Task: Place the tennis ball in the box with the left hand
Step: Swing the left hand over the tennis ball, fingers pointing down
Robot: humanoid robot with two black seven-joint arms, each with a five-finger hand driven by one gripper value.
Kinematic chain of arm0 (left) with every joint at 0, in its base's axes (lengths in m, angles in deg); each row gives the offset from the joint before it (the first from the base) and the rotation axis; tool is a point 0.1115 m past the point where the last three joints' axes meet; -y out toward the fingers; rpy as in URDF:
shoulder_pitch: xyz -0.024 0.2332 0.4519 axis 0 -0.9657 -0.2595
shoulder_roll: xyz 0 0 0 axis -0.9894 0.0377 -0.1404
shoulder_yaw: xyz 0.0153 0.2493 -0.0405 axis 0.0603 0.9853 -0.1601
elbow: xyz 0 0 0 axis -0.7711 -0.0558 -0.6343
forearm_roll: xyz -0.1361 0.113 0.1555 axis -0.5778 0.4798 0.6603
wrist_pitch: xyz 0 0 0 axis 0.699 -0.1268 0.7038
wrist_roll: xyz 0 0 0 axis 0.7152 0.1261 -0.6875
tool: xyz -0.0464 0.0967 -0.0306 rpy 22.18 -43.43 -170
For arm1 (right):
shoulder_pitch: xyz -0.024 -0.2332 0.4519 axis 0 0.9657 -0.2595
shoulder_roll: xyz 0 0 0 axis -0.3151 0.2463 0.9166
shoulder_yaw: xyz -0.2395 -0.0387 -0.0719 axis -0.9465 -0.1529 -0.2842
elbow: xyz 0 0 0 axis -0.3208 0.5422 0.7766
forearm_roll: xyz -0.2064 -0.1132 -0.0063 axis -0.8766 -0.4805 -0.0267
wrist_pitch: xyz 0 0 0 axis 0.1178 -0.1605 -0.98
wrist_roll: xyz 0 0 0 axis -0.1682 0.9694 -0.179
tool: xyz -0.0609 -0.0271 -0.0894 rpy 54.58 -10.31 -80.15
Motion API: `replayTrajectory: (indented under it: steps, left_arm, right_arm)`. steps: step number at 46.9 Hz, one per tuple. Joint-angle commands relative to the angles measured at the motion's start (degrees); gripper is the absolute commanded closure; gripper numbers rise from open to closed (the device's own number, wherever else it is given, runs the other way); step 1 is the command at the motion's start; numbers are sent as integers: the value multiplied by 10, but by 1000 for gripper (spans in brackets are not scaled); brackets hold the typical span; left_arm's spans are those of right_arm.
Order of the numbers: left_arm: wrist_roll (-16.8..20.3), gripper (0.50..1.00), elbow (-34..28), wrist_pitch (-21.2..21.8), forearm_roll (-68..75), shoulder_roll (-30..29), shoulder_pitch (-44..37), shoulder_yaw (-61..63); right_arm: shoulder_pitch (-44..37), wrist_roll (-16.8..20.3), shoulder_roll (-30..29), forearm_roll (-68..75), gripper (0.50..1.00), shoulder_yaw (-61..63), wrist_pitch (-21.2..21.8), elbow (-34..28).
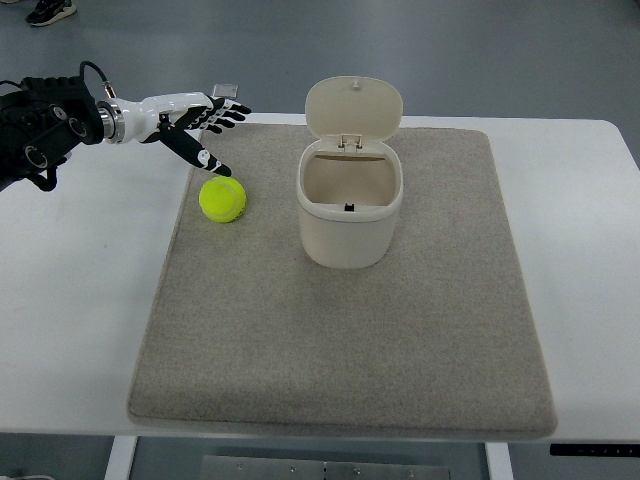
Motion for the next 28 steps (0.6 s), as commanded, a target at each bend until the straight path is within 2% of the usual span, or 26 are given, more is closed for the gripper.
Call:
replayTrajectory:
  steps: [1,11,24,28]
  left_arm:
    - [3,519,1,-4,26,-3,10,0]
    - [7,519,40,-16,97,-27,55,-1]
    - [7,521,185,-11,190,-95,86,-4]
    - [7,521,202,-7,205,-101,85,-4]
  right_arm:
    - [0,0,0,1,599,0,0,0]
    - [0,0,0,0,599,0,0,0]
    - [0,0,0,0,597,0,0,0]
    - [0,0,0,0,597,0,0,0]
